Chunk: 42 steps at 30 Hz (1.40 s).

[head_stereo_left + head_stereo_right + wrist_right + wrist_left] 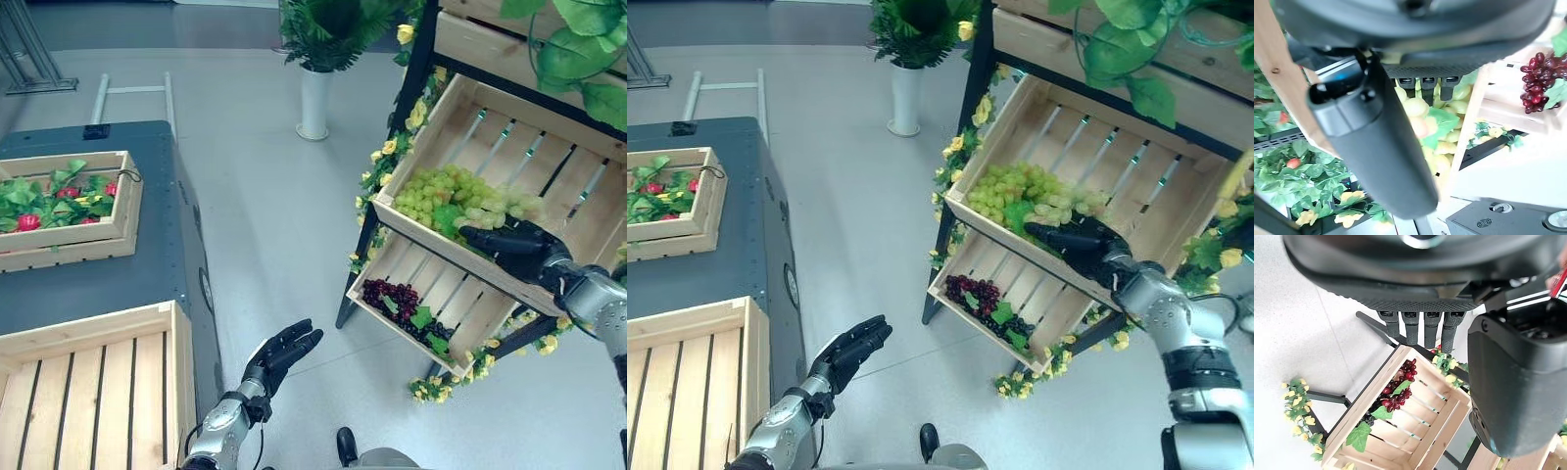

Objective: Pick up the fruits from the basket on one side to the basket on the other side

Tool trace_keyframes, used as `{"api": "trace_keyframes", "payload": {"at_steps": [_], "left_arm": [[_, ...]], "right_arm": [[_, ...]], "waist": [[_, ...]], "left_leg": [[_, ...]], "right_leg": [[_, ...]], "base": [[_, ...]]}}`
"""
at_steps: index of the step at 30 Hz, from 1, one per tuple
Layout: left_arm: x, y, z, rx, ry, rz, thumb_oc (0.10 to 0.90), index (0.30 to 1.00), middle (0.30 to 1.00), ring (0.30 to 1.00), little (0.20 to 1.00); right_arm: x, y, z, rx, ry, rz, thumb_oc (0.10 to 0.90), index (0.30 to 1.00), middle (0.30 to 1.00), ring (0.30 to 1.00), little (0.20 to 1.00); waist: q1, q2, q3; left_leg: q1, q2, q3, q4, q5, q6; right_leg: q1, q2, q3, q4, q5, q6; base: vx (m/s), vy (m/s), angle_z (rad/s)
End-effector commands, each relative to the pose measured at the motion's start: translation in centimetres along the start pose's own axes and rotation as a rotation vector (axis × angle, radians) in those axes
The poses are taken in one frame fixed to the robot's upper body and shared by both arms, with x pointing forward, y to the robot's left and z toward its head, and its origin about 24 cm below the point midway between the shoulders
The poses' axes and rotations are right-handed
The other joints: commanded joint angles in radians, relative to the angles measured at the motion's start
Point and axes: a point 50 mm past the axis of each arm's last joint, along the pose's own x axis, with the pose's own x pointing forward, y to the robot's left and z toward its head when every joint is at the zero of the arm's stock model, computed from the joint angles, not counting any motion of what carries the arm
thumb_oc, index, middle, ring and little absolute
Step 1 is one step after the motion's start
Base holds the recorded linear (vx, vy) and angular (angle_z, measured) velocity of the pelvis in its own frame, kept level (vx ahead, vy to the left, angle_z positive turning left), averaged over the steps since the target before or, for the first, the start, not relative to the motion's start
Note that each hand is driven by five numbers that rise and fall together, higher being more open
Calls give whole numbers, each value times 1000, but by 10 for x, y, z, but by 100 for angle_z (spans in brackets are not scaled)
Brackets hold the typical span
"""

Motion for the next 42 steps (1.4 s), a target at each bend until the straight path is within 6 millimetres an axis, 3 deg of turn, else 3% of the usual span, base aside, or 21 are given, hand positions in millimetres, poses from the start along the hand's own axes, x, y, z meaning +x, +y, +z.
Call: {"api": "trace_keyframes", "payload": {"at_steps": [1,8,17,23,32,36,42], "left_arm": [[23,-23,46,0,-239,-81,800,900,900,900,900],[22,-20,48,-10,-251,-61,800,900,900,900,900],[19,-18,45,-16,-251,-47,800,900,900,900,900],[20,-18,43,-13,-242,-55,800,900,900,900,900],[23,-25,41,-8,-224,-77,800,900,900,900,900],[24,-27,40,-8,-215,-85,800,900,900,900,900],[24,-29,37,-16,-206,-86,800,900,900,900,900]], "right_arm": [[-10,25,62,70,-306,108,800,900,900,900,900],[-21,39,51,60,-331,194,800,900,900,900,900],[-33,48,52,41,-387,246,800,900,900,900,900],[-36,60,59,360,-465,360,800,900,900,900,900],[-32,64,67,693,-580,365,800,900,900,900,900],[-32,68,72,699,-677,355,800,900,900,900,900],[-28,74,76,632,-689,366,800,900,900,900,900]], "waist": [[9,22,-35],[-15,29,-35],[-26,30,-42],[-22,31,-48],[-2,39,-55],[6,46,-56],[16,52,-63]], "left_leg": [[-3,-22,-37,10,-89,9],[-7,-23,-20,10,-91,12],[-11,-23,-15,10,-91,13],[-13,-22,-17,10,-93,13],[-15,-25,-33,10,-95,16],[-16,-27,-40,10,-95,17],[-14,-31,-48,10,-97,17]], "right_leg": [[41,52,-25,2,-34,-18],[32,52,-12,2,-34,-15],[28,54,-10,2,-34,-15],[28,54,-17,2,-35,-13],[31,52,-25,2,-39,-14],[33,50,-28,2,-41,-16],[38,48,-35,2,-47,-18]], "base": [[0,0,0],[-5,7,-5],[-1,0,-1],[0,0,0],[0,-1,1],[0,0,0],[0,0,0]]}}
